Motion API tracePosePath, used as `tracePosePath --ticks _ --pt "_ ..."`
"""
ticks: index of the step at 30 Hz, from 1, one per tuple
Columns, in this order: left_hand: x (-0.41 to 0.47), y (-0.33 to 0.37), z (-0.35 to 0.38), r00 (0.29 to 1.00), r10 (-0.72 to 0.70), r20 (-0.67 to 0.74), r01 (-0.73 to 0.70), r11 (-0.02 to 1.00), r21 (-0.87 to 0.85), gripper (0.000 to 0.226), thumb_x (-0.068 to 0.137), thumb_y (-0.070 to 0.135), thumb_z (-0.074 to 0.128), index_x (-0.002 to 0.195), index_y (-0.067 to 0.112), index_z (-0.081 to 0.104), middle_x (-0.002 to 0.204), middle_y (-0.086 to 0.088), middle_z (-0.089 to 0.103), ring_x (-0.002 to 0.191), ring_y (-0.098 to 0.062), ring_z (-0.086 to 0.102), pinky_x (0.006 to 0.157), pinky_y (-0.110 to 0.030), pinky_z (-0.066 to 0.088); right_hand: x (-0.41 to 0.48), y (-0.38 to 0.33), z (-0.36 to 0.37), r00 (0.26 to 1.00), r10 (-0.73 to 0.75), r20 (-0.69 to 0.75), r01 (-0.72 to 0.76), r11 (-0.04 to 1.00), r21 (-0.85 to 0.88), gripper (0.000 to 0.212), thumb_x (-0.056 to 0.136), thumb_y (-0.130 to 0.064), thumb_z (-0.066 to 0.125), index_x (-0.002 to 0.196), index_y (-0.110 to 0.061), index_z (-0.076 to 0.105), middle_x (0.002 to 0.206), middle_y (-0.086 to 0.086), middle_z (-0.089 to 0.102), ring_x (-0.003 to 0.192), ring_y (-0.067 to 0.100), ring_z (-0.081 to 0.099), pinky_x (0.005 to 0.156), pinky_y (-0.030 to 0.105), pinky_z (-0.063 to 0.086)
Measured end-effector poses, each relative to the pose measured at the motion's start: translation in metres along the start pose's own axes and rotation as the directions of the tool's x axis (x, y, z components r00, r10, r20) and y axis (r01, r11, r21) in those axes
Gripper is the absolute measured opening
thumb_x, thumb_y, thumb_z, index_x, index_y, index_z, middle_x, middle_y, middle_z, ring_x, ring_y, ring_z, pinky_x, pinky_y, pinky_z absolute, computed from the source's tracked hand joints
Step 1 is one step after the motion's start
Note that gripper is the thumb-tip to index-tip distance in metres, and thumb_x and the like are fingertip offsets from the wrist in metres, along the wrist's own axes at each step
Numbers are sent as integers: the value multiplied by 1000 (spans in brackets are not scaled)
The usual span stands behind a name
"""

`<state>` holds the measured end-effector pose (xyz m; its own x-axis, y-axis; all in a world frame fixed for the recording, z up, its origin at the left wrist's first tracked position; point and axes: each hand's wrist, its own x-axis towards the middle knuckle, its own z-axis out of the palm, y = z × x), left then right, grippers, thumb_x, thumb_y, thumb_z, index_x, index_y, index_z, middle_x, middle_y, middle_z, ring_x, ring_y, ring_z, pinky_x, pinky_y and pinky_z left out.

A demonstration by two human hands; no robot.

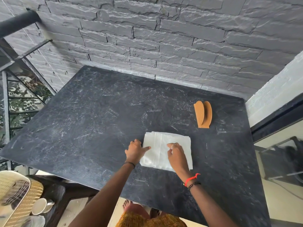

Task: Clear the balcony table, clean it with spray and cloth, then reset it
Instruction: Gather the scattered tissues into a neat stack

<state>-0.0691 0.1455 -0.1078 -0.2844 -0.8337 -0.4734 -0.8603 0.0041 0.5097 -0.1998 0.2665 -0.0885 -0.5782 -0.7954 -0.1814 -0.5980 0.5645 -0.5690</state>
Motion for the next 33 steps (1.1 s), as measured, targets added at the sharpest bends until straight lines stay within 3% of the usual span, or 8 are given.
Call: tracePosePath --ticks 6,12,14,18,22,25,28,33 --pt "8 14 -2 999 -9 42 8 1000 23 53 83 43 70 108 -2 57 117 -15 63 110 -33 59 96 -43 44 2 -23 38 988 -20 152 15 999 37 38 96 -8 42 132 -2 50 130 11 51 128 22 43 106 24 32" --pt "23 18 -3 979 40 198 -46 999 26 27 81 31 68 77 8 55 81 -6 57 85 -27 58 74 -32 44 5 -25 45 990 73 121 -87 990 111 32 94 -3 42 124 -2 55 124 13 56 120 25 50 100 23 35" --pt "26 22 -4 968 55 246 -59 998 9 25 82 30 67 79 8 57 74 -1 53 80 -23 54 69 -27 41 9 -23 40 985 140 101 -158 966 205 31 95 -5 43 123 -2 56 123 13 61 118 25 55 100 25 39" --pt "31 34 -9 947 96 306 -128 988 83 35 86 34 66 100 3 63 95 -7 61 99 -27 61 72 -24 40 17 -19 27 940 315 133 -337 786 518 25 97 -14 47 117 -3 58 108 18 69 101 31 65 94 41 51" --pt "31 52 -10 927 188 324 -196 981 -9 16 83 24 69 86 13 56 91 -4 62 71 -14 59 47 -11 44 14 -16 3 914 301 271 -399 556 730 31 94 -34 56 110 -8 62 98 14 73 91 25 70 85 37 57" --pt "29 64 -8 899 239 367 -214 971 -109 23 82 20 68 100 11 57 102 -6 69 74 -12 63 49 -12 50 5 -11 -17 921 167 352 -381 577 722 38 85 -39 66 116 -16 62 106 6 73 103 19 67 89 31 53" --pt "24 77 -5 878 246 410 -229 969 -91 37 85 27 68 110 10 48 89 1 61 67 -10 62 47 -14 47 2 -4 -30 908 148 393 -392 632 668 50 81 -27 74 126 -20 53 114 8 68 111 19 62 95 36 47" --pt "13 98 11 852 282 440 -275 958 -81 55 90 39 63 130 8 39 112 -13 69 107 -25 63 85 -33 45 4 5 -36 923 239 303 -378 711 593 62 77 -16 77 129 -23 44 115 -2 59 108 9 53 79 15 41"
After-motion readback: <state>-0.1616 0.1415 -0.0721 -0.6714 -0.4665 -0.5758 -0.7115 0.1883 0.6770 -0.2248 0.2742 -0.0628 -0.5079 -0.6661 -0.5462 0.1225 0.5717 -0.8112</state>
